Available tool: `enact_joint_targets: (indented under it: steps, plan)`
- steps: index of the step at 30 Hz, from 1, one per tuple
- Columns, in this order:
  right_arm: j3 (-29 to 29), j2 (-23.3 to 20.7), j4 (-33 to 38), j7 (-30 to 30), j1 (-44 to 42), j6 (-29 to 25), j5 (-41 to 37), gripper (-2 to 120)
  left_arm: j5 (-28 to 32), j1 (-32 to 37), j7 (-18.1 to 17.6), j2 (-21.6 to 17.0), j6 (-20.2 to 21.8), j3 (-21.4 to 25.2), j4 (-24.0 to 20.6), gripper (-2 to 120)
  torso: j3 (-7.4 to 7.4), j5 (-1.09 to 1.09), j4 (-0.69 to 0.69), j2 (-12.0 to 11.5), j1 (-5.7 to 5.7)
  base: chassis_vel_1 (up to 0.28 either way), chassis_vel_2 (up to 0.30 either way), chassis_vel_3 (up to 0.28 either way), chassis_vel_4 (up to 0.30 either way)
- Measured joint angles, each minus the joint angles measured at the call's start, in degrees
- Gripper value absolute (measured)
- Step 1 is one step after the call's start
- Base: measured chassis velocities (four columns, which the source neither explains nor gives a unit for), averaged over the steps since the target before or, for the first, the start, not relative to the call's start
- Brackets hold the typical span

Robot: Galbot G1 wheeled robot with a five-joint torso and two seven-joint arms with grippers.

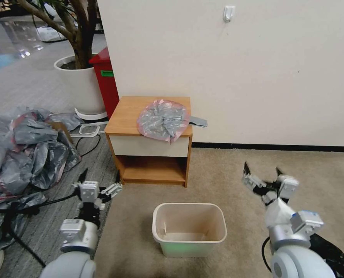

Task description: Pick up the garbage bag from the table and place it over the trash can.

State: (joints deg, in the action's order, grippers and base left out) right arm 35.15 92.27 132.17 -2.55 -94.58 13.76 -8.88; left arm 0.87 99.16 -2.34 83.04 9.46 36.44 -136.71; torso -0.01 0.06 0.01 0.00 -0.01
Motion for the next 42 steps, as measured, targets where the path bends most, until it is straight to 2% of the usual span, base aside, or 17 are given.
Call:
enact_joint_targets:
  steps: [1, 4, 6, 9, 10, 14, 15, 17, 21, 23, 24, 27, 36, 42]
  plan:
    - [0.0, -0.1, -0.2, 0.0, 0.1, 0.0, -0.5, 100, 0.3, 0.9, -0.3, -0.4, 0.9, 0.4, -1.3, 100, 0.01, -0.13, -0.01, 0.0, 0.01, 0.000, 0.000, 0.000, 0.000]
    - [-0.6, -0.9, -1.1, -0.2, 1.8, 0.3, -3.1, 100, 1.3, 4.0, -1.7, -1.8, 3.6, 2.1, -5.9, 100, 0.00, -0.05, -0.02, 0.0, 0.01, 0.000, 0.000, 0.000, 0.000]
    - [-0.8, -1.4, -1.9, -0.6, 3.2, 0.4, -4.5, 100, 1.8, 5.3, -2.3, -2.5, 4.9, 2.8, -6.7, 100, 0.00, -0.05, -0.01, 0.0, 0.00, 0.000, 0.000, 0.000, 0.000]
    - [-2.0, -3.0, -5.4, -2.1, 8.7, 1.0, -10.7, 100, 2.4, 7.1, -3.2, -3.3, 6.6, 3.7, -7.2, 100, 0.01, -0.07, -0.01, 0.0, 0.01, 0.000, 0.000, 0.000, 0.000]
    - [-2.0, -3.0, -5.4, -2.1, 8.7, 1.0, -10.7, 100, 2.4, 7.1, -3.2, -3.3, 6.6, 3.7, -7.2, 100, 0.01, -0.07, -0.01, 0.0, 0.01, 0.000, 0.000, 0.000, 0.000]
    - [-4.0, -5.4, -12.1, -4.0, 17.6, 1.9, -24.9, 100, 2.5, 7.2, -3.3, -3.4, 6.8, 3.8, -7.2, 100, 0.01, -0.06, -0.01, 0.0, 0.01, 0.000, 0.000, 0.000, 0.000]
    - [-4.0, -5.4, -12.1, -4.0, 17.6, 1.9, -24.9, 100, 2.5, 7.2, -3.3, -3.4, 6.8, 3.8, -7.2, 100, 0.01, -0.06, -0.01, 0.0, 0.01, 0.000, 0.000, 0.000, 0.000]
    - [-4.8, -5.7, -15.4, -5.0, 20.7, 2.0, -30.1, 100, 3.2, 7.6, -3.4, -3.4, 6.7, 4.0, -7.1, 100, 0.01, -0.07, -0.01, 0.0, 0.01, 0.000, 0.000, 0.000, 0.000]
    - [-6.1, -5.7, -20.6, -6.2, 24.9, 1.7, -35.6, 100, 3.7, 8.2, -3.5, -3.4, 6.5, 4.3, -7.0, 100, 0.01, -0.06, 0.00, 0.0, 0.00, 0.000, 0.000, 0.000, 0.000]
    - [-8.1, -5.6, -26.2, -7.9, 30.1, 0.7, -42.7, 100, 4.1, 8.9, -3.8, -3.4, 5.5, 4.5, -6.9, 100, 0.02, -0.06, -0.01, 0.0, 0.01, 0.000, 0.000, 0.000, 0.000]
    - [-8.1, -5.6, -26.2, -7.9, 30.1, 0.7, -42.7, 100, 4.1, 8.9, -3.8, -3.4, 5.5, 4.5, -6.9, 100, 0.02, -0.06, -0.01, 0.0, 0.01, 0.000, 0.000, 0.000, 0.000]
    - [-9.0, -4.2, -30.6, -10.8, 35.6, 0.7, -52.5, 100, 4.2, 9.3, -4.0, -3.4, 4.7, 4.6, -6.8, 100, 0.02, -0.07, 0.00, 0.0, 0.00, 0.000, 0.000, 0.000, 0.000]
    - [-8.6, -0.2, -42.2, -11.8, 45.1, 1.5, -62.7, 100, 4.5, 10.1, -5.0, -3.9, 4.1, 5.3, -6.7, 100, 0.02, -0.06, 0.00, 0.0, 0.01, 0.000, 0.000, 0.000, 0.000]
    - [-8.2, -0.1, -49.4, -11.6, 50.8, 1.2, -64.3, 99, 4.5, 10.2, -5.1, -4.0, 4.0, 5.3, -6.6, 100, 0.02, -0.06, 0.00, 0.0, 0.01, 0.000, 0.000, 0.000, 0.000]
